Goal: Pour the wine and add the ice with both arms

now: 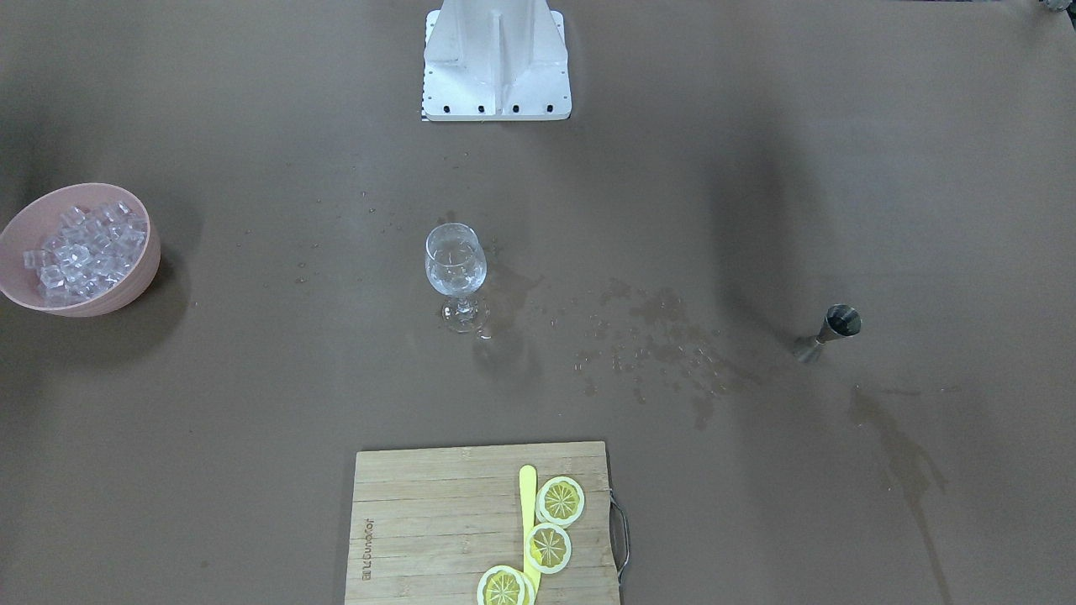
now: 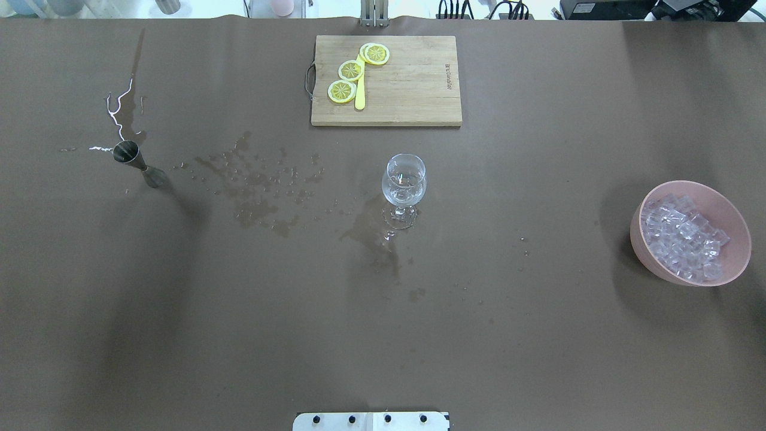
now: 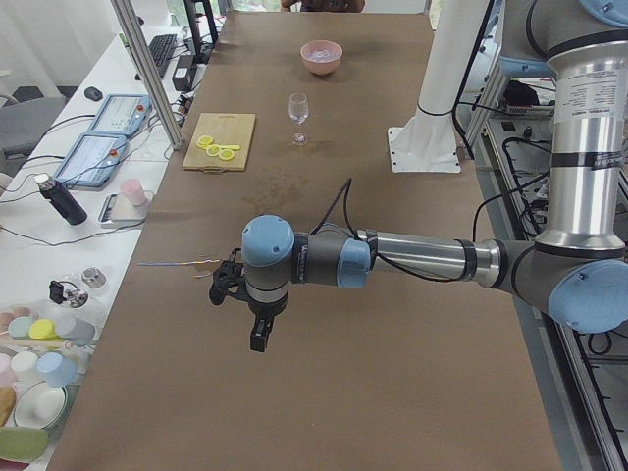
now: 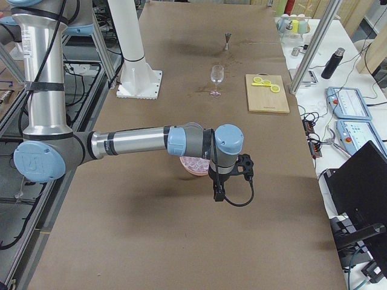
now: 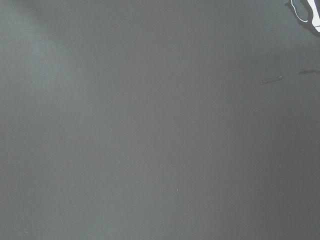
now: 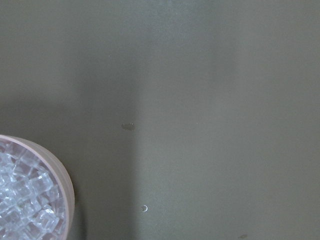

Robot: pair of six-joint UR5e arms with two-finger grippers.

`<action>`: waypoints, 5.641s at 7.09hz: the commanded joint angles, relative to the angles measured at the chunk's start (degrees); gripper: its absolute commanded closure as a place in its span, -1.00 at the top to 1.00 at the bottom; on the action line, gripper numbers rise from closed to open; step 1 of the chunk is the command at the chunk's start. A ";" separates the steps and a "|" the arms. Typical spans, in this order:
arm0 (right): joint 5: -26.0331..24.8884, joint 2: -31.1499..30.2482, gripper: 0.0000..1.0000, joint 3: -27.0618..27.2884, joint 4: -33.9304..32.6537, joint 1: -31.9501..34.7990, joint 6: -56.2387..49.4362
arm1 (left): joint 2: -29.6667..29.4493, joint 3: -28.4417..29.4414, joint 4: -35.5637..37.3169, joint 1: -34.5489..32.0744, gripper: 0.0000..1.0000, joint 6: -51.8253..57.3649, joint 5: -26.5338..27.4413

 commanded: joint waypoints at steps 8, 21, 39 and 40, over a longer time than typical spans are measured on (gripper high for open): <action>0.65 0.13 1.00 0.02 0.00 0.00 0.02 | -0.10 -0.28 0.07 0.38 0.98 -0.06 -0.05; 0.82 0.13 1.00 0.63 0.09 -0.09 -0.42 | 0.76 -15.36 -10.26 7.02 0.96 -22.30 -0.06; 1.70 1.62 1.00 -3.50 4.56 -5.01 9.60 | -2.21 -7.07 -23.58 74.29 0.94 -97.27 90.54; 1.87 1.53 1.00 -3.50 4.48 -5.01 9.60 | -4.65 -4.00 -23.58 74.29 0.94 -97.71 90.91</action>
